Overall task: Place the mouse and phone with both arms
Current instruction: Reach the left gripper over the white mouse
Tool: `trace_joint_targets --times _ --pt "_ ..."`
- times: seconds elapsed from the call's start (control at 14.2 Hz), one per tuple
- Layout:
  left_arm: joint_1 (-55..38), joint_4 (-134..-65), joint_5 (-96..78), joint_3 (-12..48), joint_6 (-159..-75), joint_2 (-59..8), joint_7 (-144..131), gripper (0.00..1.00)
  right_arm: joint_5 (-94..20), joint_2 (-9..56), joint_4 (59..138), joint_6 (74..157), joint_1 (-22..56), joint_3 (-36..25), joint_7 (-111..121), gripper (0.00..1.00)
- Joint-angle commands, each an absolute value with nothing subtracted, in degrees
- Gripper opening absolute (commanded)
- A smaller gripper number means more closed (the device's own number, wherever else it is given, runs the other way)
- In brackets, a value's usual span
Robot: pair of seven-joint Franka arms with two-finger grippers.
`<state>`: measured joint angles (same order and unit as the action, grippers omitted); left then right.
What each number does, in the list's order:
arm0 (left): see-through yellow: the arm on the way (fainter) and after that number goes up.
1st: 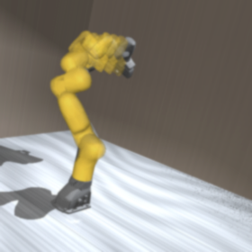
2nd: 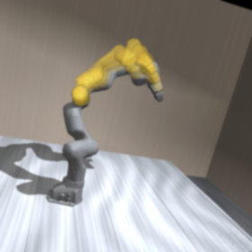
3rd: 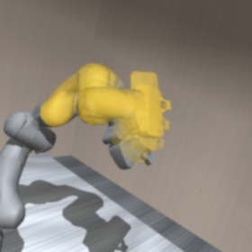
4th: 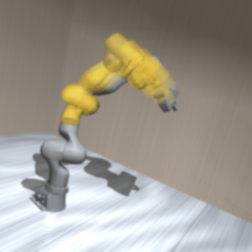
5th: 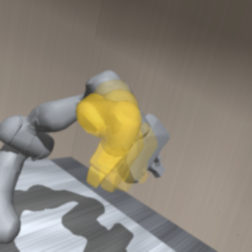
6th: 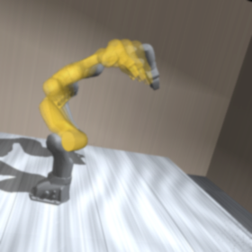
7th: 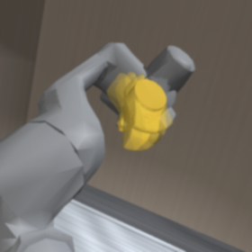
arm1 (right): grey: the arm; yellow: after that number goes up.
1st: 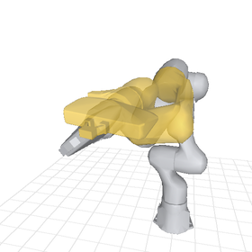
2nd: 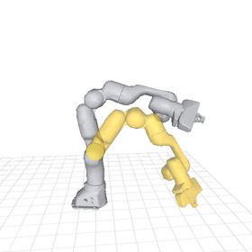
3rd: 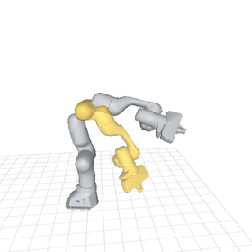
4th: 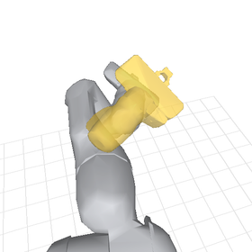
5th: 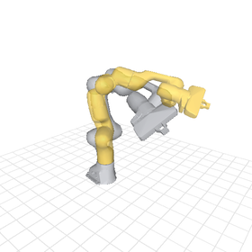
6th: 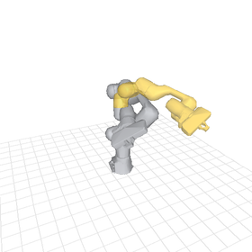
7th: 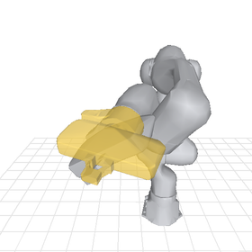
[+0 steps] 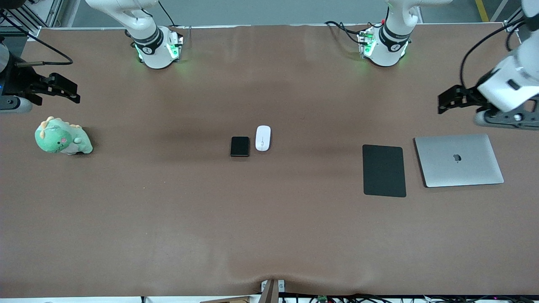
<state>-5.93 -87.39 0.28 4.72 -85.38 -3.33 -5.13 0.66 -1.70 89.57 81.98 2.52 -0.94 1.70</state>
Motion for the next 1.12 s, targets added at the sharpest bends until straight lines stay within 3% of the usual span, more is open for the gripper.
trace_joint_targets --times 0.0,0.35,1.05 --pt "-10.6 -85.5 0.0 5.4 -84.6 -5.1 -11.4 1.00 0.9 -2.3 89.6 81.7 2.6 -1.0 2.1 1.00" --pt "-22.0 -82.6 0.0 6.2 -85.5 -10.2 -24.5 1.00 0.9 -1.3 88.9 81.6 2.4 -1.1 2.1 1.00" --pt "-39.0 -78.0 0.4 5.9 -100.7 -24.3 -46.0 1.00 0.9 1.8 87.6 81.6 2.5 -1.1 2.3 1.00"
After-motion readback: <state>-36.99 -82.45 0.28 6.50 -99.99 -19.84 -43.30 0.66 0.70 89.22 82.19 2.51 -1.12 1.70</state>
